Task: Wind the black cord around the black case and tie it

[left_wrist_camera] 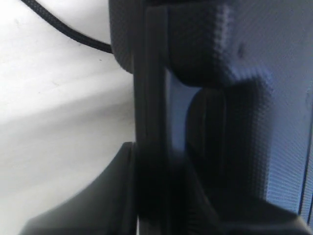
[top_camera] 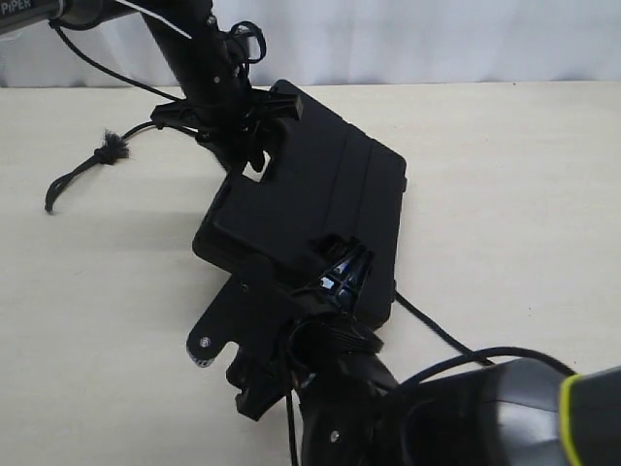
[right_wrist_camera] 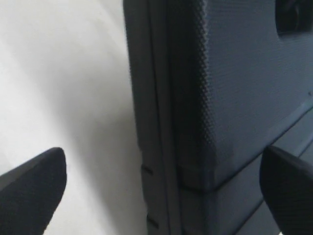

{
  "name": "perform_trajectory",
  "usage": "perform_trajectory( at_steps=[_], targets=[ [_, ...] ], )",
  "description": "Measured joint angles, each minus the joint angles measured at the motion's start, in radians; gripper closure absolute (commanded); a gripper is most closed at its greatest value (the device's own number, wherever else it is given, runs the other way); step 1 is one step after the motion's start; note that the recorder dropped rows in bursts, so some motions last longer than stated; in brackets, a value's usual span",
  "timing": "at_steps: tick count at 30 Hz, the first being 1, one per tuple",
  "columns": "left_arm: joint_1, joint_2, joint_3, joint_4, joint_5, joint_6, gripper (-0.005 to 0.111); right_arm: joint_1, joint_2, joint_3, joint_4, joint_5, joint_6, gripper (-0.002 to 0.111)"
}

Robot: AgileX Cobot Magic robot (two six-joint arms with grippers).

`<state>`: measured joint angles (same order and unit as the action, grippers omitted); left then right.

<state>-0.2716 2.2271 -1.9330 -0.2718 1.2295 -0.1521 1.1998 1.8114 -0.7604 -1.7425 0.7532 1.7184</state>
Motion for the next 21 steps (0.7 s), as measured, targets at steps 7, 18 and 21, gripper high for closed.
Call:
perform_trajectory(
  at_steps=[7,18,21],
  targets=[
    [0.000,-0.002,0.000,-0.009,0.000,0.000,0.107,0.000,0.152,-0.106,0.000,0.153,0.017,0.004],
    [0.000,-0.041,0.000,-0.037,-0.007,-0.004,0.107,0.002,0.283,-0.219,0.000,0.400,0.017,0.103],
    [0.000,-0.041,0.000,-0.028,-0.007,-0.006,0.107,0.002,0.283,-0.219,0.000,0.400,0.026,0.104]
  ],
)
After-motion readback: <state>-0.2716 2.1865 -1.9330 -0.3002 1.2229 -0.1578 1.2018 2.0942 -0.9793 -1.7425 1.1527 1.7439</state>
